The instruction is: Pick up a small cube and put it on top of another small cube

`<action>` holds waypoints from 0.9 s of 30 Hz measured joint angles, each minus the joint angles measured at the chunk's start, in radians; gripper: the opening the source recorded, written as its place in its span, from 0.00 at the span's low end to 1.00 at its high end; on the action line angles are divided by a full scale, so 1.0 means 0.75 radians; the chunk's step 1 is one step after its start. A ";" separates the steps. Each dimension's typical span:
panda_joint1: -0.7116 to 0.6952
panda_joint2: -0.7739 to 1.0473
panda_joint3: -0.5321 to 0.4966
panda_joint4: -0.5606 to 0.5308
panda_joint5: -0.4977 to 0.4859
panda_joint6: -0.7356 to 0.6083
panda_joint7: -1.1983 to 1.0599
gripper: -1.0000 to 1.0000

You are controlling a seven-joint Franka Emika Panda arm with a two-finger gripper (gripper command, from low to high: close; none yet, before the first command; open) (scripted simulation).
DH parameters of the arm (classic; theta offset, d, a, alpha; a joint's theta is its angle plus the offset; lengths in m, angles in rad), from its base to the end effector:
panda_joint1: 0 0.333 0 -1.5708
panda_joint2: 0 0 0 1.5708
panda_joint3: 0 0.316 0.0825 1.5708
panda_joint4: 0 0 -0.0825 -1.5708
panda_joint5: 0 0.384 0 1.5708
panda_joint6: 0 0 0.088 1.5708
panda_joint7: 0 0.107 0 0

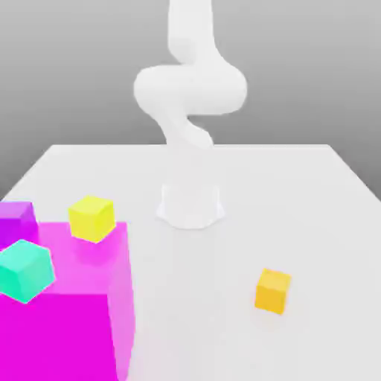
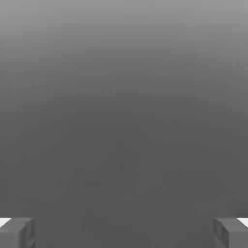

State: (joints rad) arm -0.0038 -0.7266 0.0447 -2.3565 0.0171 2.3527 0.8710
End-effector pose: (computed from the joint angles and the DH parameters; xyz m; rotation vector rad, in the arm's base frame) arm 0.3764 0.0211 0.6613 -2.4576 1.0940 -0.9224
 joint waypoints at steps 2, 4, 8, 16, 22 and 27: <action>-0.004 0.095 0.059 -0.070 0.020 0.067 0.092 0.50; -0.005 0.187 0.117 -0.138 0.036 0.133 0.183 0.50; 0.000 0.371 0.229 -0.271 0.057 0.262 0.374 0.50; 0.025 0.790 0.457 -0.560 0.045 0.551 0.832 0.50; 0.115 1.101 0.396 -0.639 -0.201 0.773 1.176 0.50; 0.335 1.294 0.123 -0.601 -0.428 0.924 1.348 0.00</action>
State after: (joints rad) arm 0.2475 0.2440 0.1370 -2.8070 -0.3042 3.0455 1.8822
